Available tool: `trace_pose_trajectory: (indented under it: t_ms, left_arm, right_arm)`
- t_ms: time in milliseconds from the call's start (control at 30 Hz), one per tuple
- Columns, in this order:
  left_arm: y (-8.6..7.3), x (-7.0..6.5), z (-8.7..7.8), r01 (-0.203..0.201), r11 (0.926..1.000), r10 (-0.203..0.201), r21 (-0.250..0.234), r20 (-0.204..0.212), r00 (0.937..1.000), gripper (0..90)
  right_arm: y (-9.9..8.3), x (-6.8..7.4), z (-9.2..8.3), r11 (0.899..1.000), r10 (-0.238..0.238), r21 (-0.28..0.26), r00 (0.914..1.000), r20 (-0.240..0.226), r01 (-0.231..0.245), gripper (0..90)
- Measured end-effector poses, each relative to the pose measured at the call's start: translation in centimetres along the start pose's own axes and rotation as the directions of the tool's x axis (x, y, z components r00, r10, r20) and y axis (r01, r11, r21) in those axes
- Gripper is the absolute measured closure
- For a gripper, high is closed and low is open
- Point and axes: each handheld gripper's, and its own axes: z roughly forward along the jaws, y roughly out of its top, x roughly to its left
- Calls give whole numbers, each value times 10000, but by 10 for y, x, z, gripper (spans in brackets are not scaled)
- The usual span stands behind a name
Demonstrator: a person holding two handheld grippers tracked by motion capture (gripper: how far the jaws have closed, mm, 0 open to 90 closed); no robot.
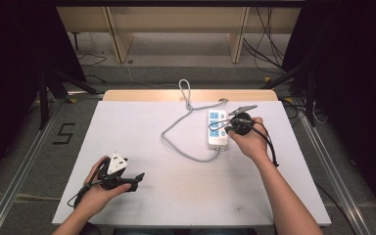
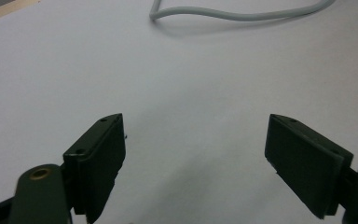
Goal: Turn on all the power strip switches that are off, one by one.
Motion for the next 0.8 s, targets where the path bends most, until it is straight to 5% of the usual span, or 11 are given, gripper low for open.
trace_pose_trajectory:
  t_ms: [367,800]
  left_arm:
    - [0,0,0,-50,10000,50,35,30,10000,202]
    - [0,-1,0,-55,10000,55,49,50,10000,202]
  right_arm:
    - [5,-1,21,9987,177,477,9998,15,-177,900]
    - [11,-4,27,9967,205,788,9998,47,-208,900]
